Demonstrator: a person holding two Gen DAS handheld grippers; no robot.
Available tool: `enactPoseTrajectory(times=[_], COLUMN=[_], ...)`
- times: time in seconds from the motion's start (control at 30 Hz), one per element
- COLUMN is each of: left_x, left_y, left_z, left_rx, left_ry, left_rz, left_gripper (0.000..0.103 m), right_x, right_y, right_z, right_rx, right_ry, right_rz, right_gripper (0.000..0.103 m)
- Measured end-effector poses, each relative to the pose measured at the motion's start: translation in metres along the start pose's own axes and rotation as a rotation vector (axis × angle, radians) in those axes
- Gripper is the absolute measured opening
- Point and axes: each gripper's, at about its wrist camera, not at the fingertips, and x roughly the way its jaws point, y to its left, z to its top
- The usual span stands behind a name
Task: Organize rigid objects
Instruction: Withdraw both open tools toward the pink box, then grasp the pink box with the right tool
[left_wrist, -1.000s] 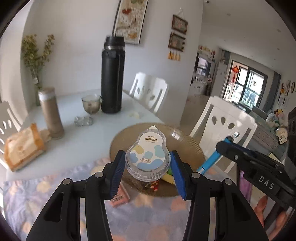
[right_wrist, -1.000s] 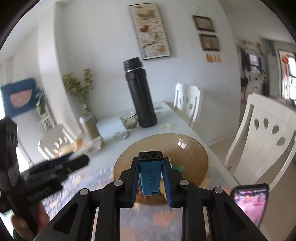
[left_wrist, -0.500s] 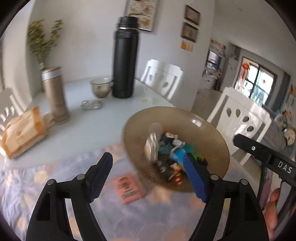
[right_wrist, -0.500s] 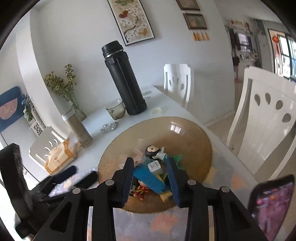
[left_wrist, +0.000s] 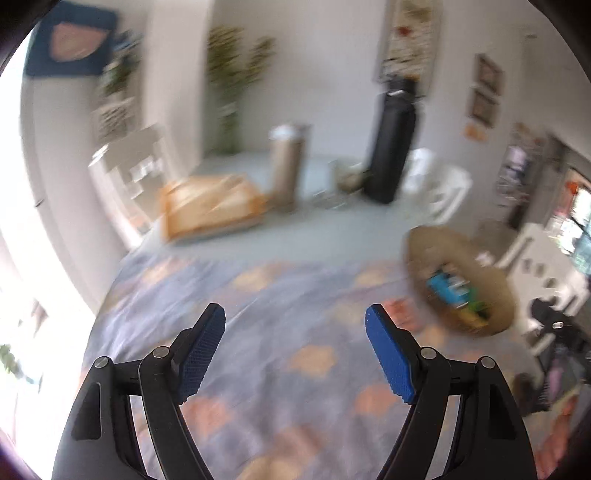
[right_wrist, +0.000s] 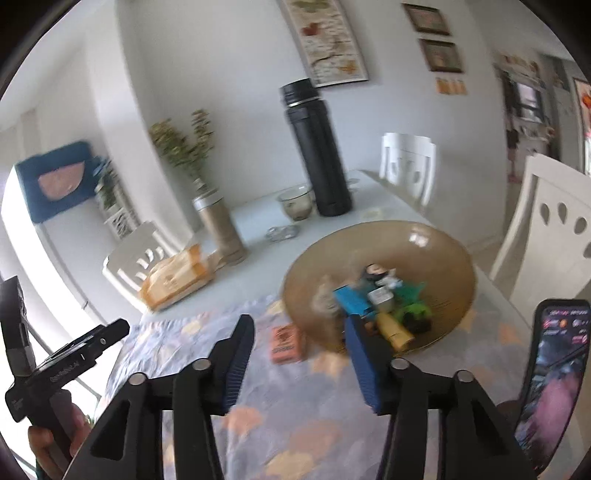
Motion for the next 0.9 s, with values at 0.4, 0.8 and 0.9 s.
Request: enactPoseTrajectory(times=[0.4,0.8,0.9], left_x=[0.057,0.051,0.054], left_y=[0.030,0.033,0.034], left_z=[-0.070,-0.077,-0.078], left_rx=[-0.024,-0.073,-0.085], left_ry=[0.112,0.123,0.140], left_rz=[0.082,0.074,0.056], left_gripper=[0.076,0.075,0.075], right_x=[0.083,0.156,0.171], right_y=[0.034,0.016,0.021], right_z=[-0.062,-0.061,-0.058], right_rx=[-0.053,-0.019,-0.033], right_ry=[0.214,0.325,0.324], right_rz=[-0.008,-0.073,-0.124], right_gripper=[0.052,0.060,0.061])
